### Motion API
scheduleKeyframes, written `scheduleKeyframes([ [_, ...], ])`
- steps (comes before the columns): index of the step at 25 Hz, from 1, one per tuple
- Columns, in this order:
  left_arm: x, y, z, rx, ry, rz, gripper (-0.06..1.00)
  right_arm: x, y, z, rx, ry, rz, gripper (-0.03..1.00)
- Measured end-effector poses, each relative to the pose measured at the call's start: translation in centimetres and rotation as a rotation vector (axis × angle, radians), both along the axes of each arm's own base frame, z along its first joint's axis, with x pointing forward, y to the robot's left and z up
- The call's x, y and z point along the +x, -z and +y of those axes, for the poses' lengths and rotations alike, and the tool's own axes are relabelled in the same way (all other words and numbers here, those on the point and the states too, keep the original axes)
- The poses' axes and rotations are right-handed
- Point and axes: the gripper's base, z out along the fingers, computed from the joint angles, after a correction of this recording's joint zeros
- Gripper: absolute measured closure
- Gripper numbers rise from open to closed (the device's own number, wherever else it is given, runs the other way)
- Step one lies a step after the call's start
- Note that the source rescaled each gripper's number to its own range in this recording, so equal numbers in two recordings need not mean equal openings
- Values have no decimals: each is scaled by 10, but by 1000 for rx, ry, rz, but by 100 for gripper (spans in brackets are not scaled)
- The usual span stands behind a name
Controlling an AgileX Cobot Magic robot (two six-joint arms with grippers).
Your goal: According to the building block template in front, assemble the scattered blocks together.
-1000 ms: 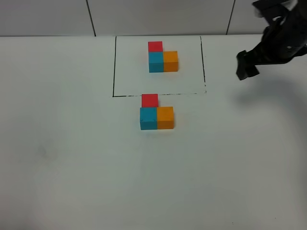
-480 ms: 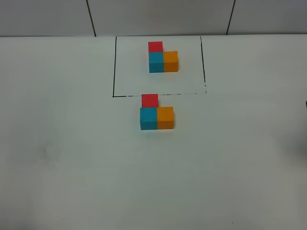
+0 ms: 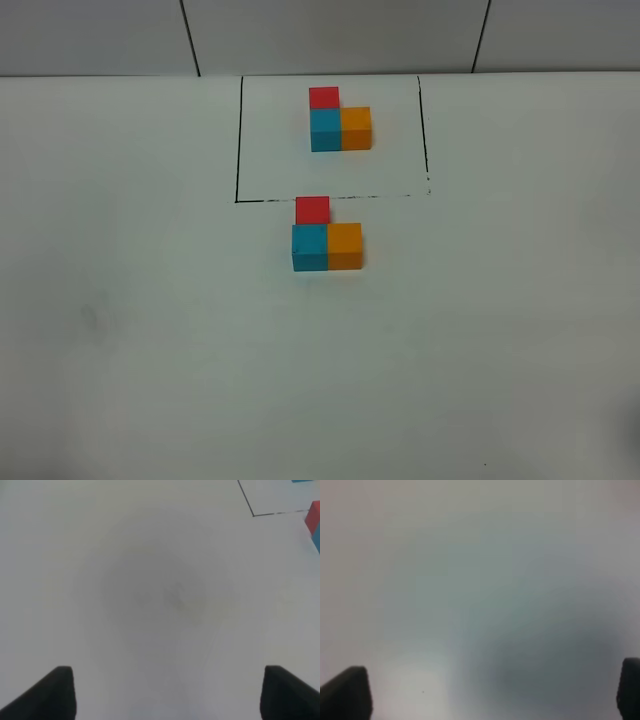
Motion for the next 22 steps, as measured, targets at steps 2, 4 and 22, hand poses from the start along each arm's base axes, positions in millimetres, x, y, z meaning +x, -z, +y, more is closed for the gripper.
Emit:
scheduleKeyframes([
  [2, 0, 0, 0, 0, 0, 0, 16, -16, 5, 1, -2, 0, -42, -3],
  [4, 0, 0, 0, 0, 0, 0, 16, -28, 5, 2, -5, -3, -87, -3],
  [22, 0, 0, 0, -1, 0, 0, 16, -86, 1, 6, -14, -78, -431, 1],
])
